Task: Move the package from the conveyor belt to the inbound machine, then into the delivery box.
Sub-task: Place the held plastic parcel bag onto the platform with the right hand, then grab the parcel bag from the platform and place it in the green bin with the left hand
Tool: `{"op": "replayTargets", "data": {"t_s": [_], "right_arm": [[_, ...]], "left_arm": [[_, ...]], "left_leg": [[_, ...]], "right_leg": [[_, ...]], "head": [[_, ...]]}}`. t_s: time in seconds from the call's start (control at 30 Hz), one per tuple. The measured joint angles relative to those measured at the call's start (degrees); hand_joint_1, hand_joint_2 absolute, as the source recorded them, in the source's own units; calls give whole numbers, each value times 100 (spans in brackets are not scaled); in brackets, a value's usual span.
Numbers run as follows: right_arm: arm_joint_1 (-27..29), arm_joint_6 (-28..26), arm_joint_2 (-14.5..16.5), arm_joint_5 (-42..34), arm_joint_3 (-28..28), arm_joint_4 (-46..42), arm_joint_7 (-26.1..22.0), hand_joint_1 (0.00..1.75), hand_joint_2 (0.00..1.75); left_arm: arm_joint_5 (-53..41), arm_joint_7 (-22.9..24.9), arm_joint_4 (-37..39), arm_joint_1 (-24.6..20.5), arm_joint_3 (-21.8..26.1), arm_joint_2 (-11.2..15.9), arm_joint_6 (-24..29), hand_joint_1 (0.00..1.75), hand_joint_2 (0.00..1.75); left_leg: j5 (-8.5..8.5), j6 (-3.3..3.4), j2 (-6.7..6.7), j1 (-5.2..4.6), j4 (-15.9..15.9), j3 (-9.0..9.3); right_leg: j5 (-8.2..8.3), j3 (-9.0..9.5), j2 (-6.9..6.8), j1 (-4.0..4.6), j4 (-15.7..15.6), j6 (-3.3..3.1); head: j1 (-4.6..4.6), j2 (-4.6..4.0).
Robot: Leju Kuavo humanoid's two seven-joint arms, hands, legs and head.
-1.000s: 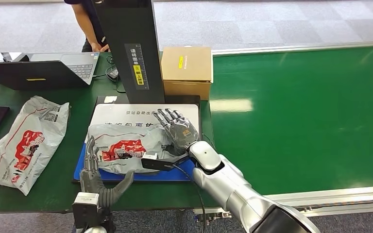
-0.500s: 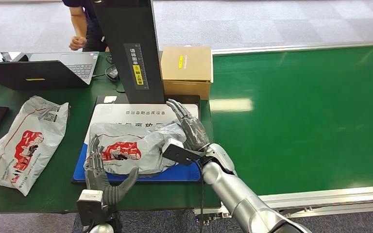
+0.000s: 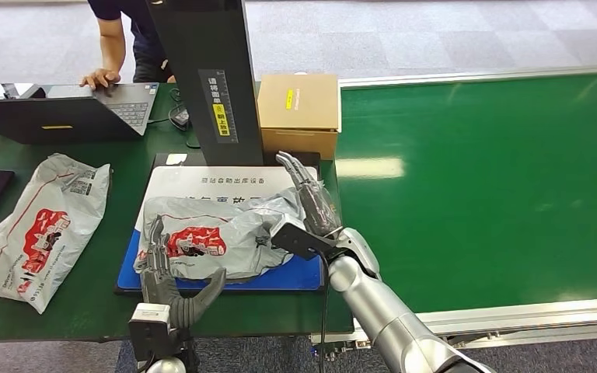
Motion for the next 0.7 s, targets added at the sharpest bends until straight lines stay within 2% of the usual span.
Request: {"op": "replayTargets", "data": {"t_s": [0.13,0.23,0.43,0.57,0.7], "right_arm": [[-11,32,2,-378,-5,-2,-266,0,175],[36,-226,4,-732,-5,-106,-530,0,175],[573,-532,-17,-1622,17,-980,-890,0,175],[998,-29,-129,-2127,135,-1623,-904,0,175],[1374,499,-227,-2317,192,-2084,-954,0,175]], "left_arm": [[81,0,14,-4,-45,13,183,0,175],[45,0,15,14,-92,31,292,0,175],[-345,54,-26,117,-108,67,372,0,175],[-539,108,-78,146,-104,106,343,0,175],[-676,133,-92,140,-104,171,308,0,175]], "left_leg": [[0,0,0,0,0,-1],[0,0,-1,0,0,0],[-3,0,-1,0,-1,-3],[-4,-1,-2,0,-1,-4],[-5,-1,-2,0,-1,-2]], "right_leg": [[0,1,0,0,0,0],[0,0,-1,0,0,0],[-2,-2,-1,0,0,-1],[-3,-3,-1,0,-1,-1],[-3,-2,-1,0,-1,-1]], "head": [[0,0],[0,0],[0,0],[0,0],[0,0]]}}
